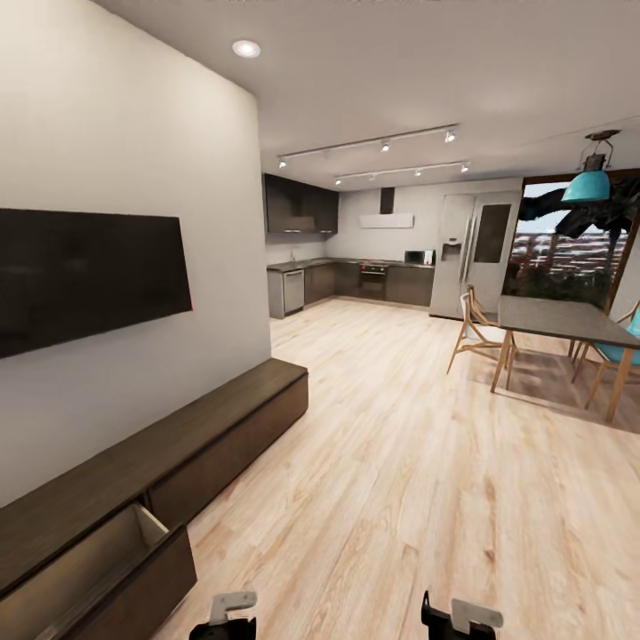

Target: Place each of the two pumpkins and all three candles from the living room inside a cabinet in the living room (use any cabinet), then make sure every cabinet is closed, and position the cauldron so it is next to a table in the living room.

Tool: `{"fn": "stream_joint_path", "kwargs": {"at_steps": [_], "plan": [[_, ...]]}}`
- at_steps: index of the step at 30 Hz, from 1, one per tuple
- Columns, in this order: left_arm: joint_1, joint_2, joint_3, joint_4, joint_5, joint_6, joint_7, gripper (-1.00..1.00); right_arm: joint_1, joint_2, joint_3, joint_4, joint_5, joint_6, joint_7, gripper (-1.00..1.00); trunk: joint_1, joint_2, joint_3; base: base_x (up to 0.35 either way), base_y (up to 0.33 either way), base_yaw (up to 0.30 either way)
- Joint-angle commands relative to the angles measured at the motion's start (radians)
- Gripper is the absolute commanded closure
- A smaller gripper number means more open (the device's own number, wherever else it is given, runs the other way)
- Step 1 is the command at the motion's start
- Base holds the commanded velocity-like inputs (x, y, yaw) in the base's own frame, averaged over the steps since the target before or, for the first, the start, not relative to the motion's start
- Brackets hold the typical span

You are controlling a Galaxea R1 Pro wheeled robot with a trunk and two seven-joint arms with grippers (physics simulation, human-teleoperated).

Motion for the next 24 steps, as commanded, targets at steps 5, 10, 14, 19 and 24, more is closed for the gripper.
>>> {"fn": "stream_joint_path", "kwargs": {"at_steps": [5,10,14,19,24], "plan": [[-0.001,0.001,-0.007,0.000,0.010,0.041,0.003,-1.00,-0.001,0.024,0.008,0.027,-0.004,-0.017,0.005,-1.00,-0.019,0.034,0.017,0.000,0.000,-0.085],[-0.001,0.002,-0.009,0.000,0.039,0.010,0.003,-1.00,-0.001,0.033,0.008,0.034,-0.004,-0.019,0.050,-1.00,-0.019,0.034,0.018,0.000,0.000,-0.220],[-0.001,0.000,-0.010,0.000,0.050,-0.002,0.004,-1.00,-0.002,0.049,0.003,0.031,-0.014,-0.014,0.061,-1.00,-0.019,0.034,0.014,0.000,0.000,-0.052],[-0.001,-0.003,-0.010,0.000,0.053,-0.004,0.006,-1.00,-0.002,0.025,-0.005,0.024,-0.023,-0.013,0.067,-1.00,-0.019,0.034,0.006,0.000,0.000,0.044],[-0.001,-0.004,-0.010,0.000,0.053,-0.005,0.008,-1.00,-0.002,0.004,-0.004,0.029,-0.025,-0.020,0.112,-1.00,-0.019,0.034,-0.002,0.000,0.000,-0.093]]}}
